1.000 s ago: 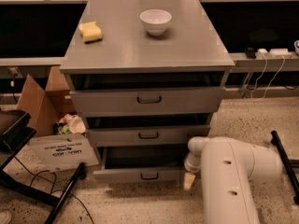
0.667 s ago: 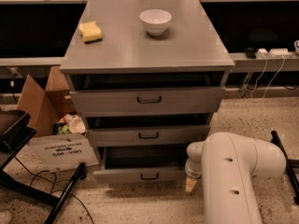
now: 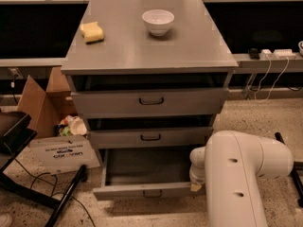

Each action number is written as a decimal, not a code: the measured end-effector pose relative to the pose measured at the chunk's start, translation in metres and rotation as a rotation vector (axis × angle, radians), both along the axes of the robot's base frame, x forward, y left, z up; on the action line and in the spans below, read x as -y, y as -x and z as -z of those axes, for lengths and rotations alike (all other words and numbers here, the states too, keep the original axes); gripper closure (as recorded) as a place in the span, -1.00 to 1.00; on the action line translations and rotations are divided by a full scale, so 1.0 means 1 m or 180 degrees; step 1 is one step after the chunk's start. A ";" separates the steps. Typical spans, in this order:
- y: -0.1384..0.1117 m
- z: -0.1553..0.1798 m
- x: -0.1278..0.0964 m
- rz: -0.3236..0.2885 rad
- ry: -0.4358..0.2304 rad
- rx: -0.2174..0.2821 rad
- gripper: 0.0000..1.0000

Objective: Open bottom drawer

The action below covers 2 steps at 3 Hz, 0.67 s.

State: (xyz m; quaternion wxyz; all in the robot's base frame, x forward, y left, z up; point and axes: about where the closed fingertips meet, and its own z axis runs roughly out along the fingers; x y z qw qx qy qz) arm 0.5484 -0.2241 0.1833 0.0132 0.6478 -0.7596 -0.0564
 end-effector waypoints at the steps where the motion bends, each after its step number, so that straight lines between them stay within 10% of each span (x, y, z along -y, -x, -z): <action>1: 0.003 -0.013 0.033 0.0103 0.0129 0.0092 1.00; 2: 0.023 -0.015 0.041 0.0153 0.0197 0.0026 1.00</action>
Offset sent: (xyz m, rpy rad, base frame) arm -0.4645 -0.2241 0.0773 -0.5283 0.4291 -0.3838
